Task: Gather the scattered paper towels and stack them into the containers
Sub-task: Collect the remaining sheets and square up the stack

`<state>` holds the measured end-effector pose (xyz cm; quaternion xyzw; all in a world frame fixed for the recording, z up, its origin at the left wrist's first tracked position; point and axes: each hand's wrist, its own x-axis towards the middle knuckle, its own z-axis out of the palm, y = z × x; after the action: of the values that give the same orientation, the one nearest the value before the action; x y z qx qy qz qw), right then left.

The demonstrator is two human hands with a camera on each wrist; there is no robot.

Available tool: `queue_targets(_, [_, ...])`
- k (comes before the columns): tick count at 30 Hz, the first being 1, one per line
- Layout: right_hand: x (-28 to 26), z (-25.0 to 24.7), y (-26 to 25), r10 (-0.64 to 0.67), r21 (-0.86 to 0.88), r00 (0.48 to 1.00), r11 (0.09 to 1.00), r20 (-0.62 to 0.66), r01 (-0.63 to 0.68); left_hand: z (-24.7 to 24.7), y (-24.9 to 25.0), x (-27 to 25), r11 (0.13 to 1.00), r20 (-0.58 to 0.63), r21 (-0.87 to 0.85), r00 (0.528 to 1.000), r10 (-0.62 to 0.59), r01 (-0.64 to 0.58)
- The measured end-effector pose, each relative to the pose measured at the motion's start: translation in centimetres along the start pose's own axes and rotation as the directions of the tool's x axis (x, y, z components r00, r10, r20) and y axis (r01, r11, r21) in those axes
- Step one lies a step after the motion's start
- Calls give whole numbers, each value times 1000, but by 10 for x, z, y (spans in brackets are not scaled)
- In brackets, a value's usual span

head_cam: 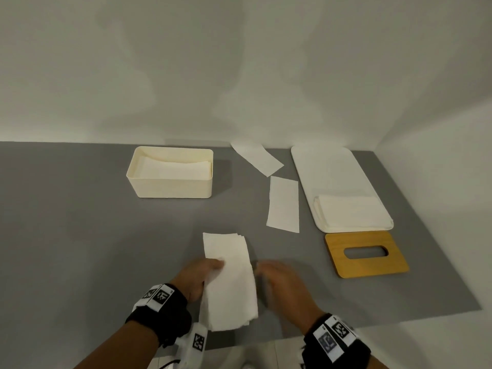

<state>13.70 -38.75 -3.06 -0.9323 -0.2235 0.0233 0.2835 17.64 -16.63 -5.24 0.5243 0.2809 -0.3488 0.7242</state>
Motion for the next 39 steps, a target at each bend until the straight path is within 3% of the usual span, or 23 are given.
queue_targets(2, [29, -14, 19, 210, -3, 977, 978, -46, -211, -4, -3, 4, 1000, -3, -15, 1000, 14, -15])
queue_targets(5, [77, -28, 49, 458, -58, 889, 887, 4, -457, -8, -5, 4, 998, 11, -46, 999, 33, -33])
queue_targets(8, [113, -28, 69, 578, -157, 816, 806, 0, -571, -7, -5, -2, 995, 28, -77, 998, 62, -60])
queue_targets(11, [129, -18, 77, 634, -284, 772, 748, 40, -600, -9, -3, -6, 993, 24, -93, 997, 76, -74])
queue_targets(19, [131, -15, 71, 562, -421, 827, 755, 20, -503, -9, 7, -9, 959, 105, -269, 987, 119, -87])
queue_targets(24, [112, -25, 22, 463, -93, 886, 881, -21, -463, 1, 19, -10, 943, 134, -322, 982, 136, -87])
queue_targets(27, [91, -17, -7, 365, 35, 929, 929, 52, -367, 9, 21, -7, 944, 142, -319, 980, 141, -89])
queue_targets(33, [57, 0, -49, 207, -53, 967, 978, 150, -201, 13, 22, 8, 958, 156, -275, 980, 122, -75])
queue_targets(39, [48, 18, -64, 187, -108, 962, 980, 197, -168, 9, 21, 17, 970, 109, -232, 989, 104, -77])
